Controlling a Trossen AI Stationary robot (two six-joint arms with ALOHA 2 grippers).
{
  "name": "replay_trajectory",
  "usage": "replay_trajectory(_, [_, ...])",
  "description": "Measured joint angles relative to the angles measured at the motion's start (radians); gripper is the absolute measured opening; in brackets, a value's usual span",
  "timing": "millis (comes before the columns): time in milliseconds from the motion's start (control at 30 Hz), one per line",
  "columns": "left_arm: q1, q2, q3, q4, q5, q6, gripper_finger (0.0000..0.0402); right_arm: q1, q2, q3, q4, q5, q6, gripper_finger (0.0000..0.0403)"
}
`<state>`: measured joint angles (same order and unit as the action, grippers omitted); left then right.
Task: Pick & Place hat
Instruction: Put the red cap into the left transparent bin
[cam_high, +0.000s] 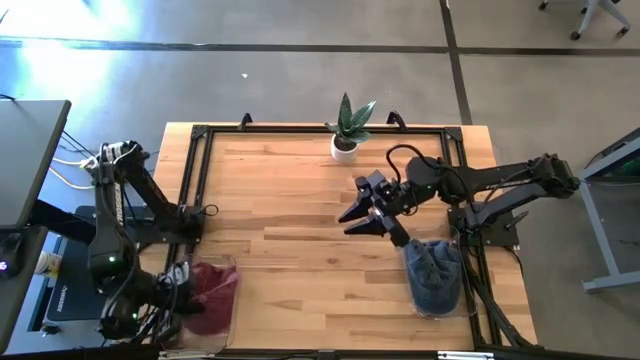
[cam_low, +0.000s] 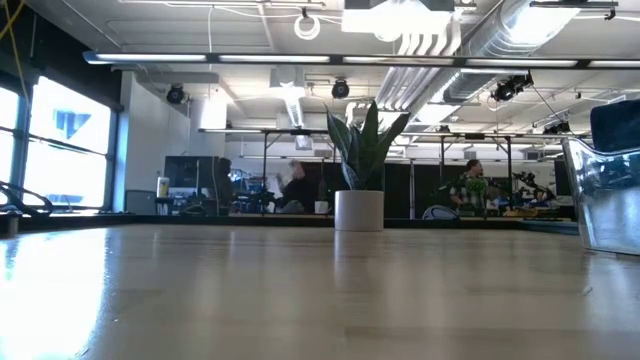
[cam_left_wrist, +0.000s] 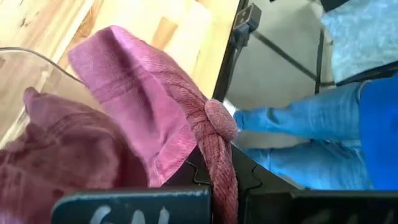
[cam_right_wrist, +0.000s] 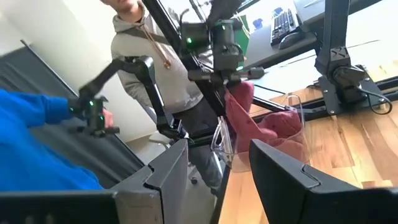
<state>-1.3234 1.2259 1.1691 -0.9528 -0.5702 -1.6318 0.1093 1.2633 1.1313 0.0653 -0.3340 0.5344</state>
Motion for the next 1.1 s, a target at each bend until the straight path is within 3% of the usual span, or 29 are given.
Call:
replay_trajectory(300, [-0.007, 0.001, -0.130, 0.331, -0.027, 0.062, 0.0000, -0.030, 0.000, 0.000, 0.012, 0.000, 0.071, 0.0167])
replay_trajectory(467, [-0.005, 0.000, -0.185, 0.222, -0.010, 0.057, 0.0000, -0.051, 0.000, 0.000, 0.015, 0.022, 0.071, 0.0167])
replay_trajectory(600, [-0.005, 0.000, -0.271, 0.214, 0.037, 0.056, 0.0000, -0.064, 0.000, 0.000, 0.015, 0.030, 0.077, 0.0167])
replay_trajectory(733, [-0.005, 0.000, -0.313, 0.189, 0.021, 0.005, 0.0010, -0.064, 0.000, 0.000, 0.015, 0.039, 0.098, 0.0167])
replay_trajectory(900, [-0.005, -0.029, -0.313, 0.059, 0.041, -0.131, 0.0053, -0.064, 0.000, 0.000, 0.014, 0.040, 0.098, 0.0167])
replay_trajectory(1100, [-0.005, -0.169, -0.313, 0.006, 0.084, -0.159, 0.0108, -0.064, 0.000, 0.000, 0.014, 0.040, 0.097, 0.0167])
